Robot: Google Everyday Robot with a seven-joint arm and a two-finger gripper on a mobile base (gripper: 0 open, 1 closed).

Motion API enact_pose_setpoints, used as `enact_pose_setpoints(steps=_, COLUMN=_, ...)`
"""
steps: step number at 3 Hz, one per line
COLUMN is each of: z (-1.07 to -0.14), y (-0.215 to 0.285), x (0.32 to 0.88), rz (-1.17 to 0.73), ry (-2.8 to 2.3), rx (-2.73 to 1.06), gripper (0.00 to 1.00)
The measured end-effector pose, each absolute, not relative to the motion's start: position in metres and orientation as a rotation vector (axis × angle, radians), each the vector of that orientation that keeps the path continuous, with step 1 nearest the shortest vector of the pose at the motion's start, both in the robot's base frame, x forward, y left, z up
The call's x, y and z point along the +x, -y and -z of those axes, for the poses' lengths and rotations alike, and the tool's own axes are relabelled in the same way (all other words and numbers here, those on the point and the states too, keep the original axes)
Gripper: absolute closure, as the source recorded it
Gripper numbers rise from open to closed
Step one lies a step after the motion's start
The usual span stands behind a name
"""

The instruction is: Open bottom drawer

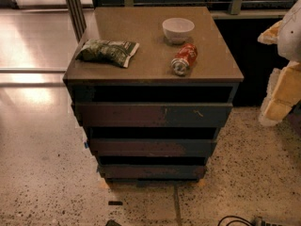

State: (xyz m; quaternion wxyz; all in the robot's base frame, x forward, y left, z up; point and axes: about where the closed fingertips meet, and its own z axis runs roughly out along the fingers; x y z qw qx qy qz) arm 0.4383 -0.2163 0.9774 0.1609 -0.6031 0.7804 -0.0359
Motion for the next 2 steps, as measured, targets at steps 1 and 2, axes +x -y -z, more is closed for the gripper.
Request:
enact_pose_setpoints(steps=1, z=-0.9774, y=0.2163, x=0.4383, rz=0.103, ry=-2.228, rx=-1.722, gripper=0.0)
enact_pose_setpoints(steps=2, z=-0.9723, y=0.2121, x=0.4361, rz=0.128, ry=-2.203, rx=-1.724, gripper=0.0)
